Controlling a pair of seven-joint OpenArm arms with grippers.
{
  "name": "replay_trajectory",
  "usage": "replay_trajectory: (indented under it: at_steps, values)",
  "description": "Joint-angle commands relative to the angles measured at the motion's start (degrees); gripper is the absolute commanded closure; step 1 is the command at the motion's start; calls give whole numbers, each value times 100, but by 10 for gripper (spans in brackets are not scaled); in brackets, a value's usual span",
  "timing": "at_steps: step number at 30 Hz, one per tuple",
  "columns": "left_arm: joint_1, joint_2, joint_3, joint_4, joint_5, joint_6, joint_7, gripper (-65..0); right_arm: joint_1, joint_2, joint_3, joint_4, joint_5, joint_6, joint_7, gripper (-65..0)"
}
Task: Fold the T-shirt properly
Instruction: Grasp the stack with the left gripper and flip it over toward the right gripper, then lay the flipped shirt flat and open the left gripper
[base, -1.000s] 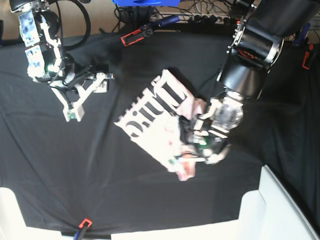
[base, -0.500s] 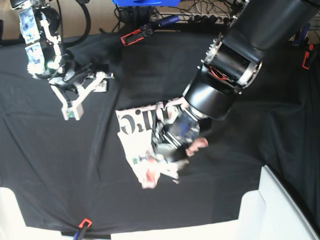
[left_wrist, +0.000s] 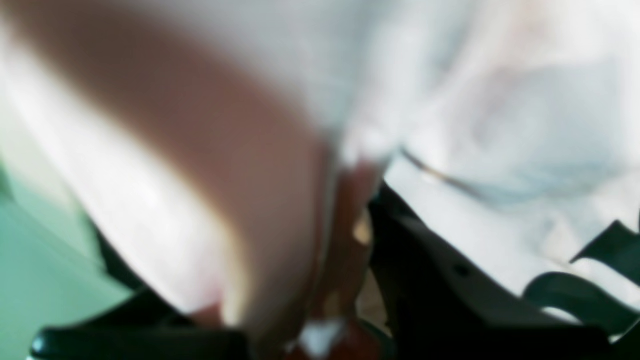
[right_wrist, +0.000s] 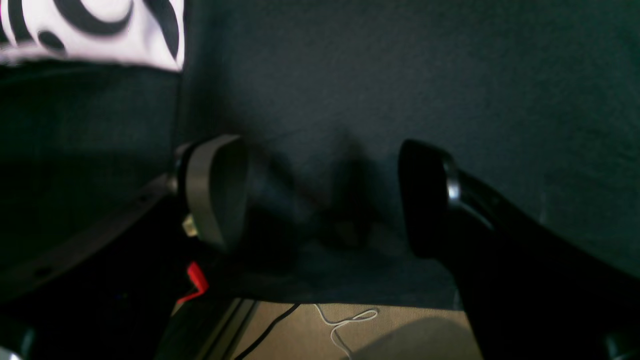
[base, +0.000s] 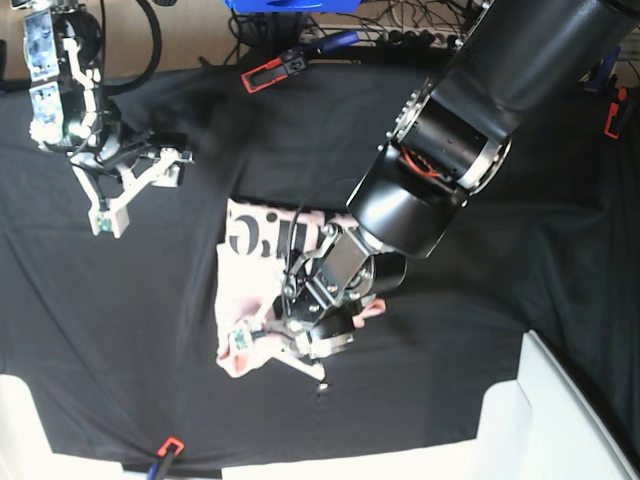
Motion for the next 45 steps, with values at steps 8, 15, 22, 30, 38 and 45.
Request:
replay_trajectory:
  at_steps: [8,15,22,30,38,45]
  values:
    - [-313,54,-43,-139,1,82,-124,0,3,57,28,94,2,14,77,-447]
    - [-322,54,-52,-130,-34,100,-89,-79,3,49,2,94,2,14,77,-447]
    - [-594,10,-61,-95,-34,1040,-116,-455,-6,49,-7,94,2,14,77,-447]
    - [-753,10,-1696,1241,-25,1190,-89,-462,-6,40,-7,94,2,14,77,-447]
    - [74,-183,-1124,1900,-25,1181,-89,-460,3,13,-7,94,2,14,77,-447]
    - [1269,-386,-1177,3404,-43,1181,315,-417,38,40,-24,112,2,31,77,-447]
